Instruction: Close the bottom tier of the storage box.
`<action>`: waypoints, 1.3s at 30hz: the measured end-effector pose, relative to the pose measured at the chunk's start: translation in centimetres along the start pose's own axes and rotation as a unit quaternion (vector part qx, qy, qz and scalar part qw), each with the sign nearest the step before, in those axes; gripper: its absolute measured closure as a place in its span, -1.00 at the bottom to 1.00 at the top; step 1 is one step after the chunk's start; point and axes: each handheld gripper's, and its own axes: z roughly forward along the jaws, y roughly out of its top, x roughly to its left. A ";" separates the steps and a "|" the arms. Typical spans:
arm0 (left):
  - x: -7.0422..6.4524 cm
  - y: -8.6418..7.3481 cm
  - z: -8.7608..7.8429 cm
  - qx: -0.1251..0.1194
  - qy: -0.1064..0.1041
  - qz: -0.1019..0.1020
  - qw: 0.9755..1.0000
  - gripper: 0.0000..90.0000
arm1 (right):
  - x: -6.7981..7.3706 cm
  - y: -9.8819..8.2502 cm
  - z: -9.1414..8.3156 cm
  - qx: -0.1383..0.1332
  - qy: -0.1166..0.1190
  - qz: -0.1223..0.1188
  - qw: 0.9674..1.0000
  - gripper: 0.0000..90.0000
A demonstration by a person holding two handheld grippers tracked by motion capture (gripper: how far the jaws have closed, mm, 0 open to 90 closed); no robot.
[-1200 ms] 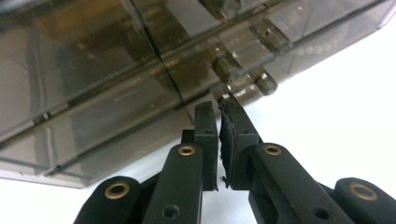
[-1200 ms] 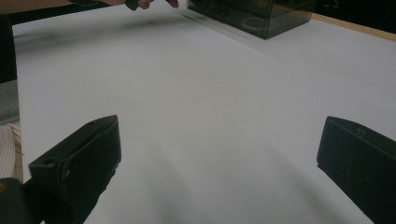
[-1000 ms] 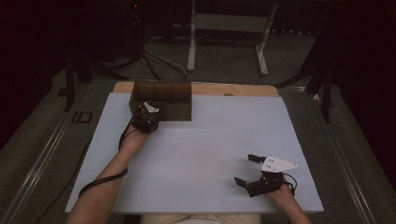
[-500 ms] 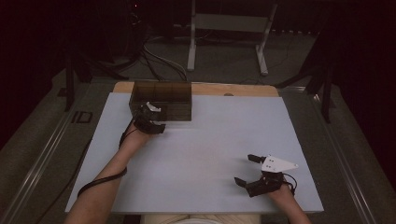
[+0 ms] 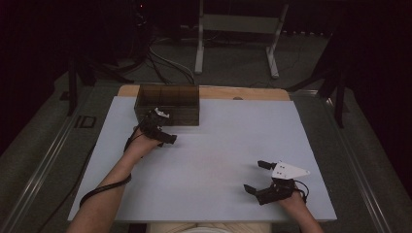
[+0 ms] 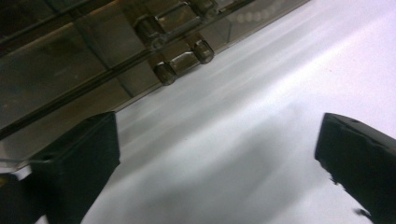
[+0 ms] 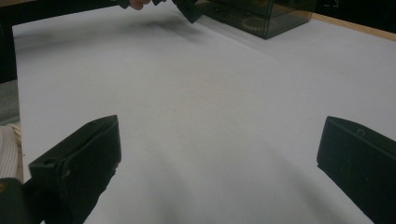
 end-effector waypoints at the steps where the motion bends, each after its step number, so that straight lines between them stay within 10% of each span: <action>1: 0.0 0.0 0.0 0.000 -0.001 0.001 1.000 -0.98 | 0.0 0.0 0.0 0.000 0.000 0.000 1.000 -1.00; 15: -1.3 0.2 -0.3 0.002 -0.080 0.047 0.996 -0.98 | 0.0 0.0 0.0 0.001 0.000 0.000 1.000 -1.00; 23: -2.3 1.0 -1.4 0.001 -0.126 0.078 0.989 -0.98 | 0.0 0.0 0.0 0.003 0.002 -0.002 1.000 -1.00; 39: -3.0 0.9 -3.3 -0.036 -0.147 0.104 0.983 -0.98 | 0.1 0.0 -0.1 0.003 0.000 -0.002 1.000 -1.00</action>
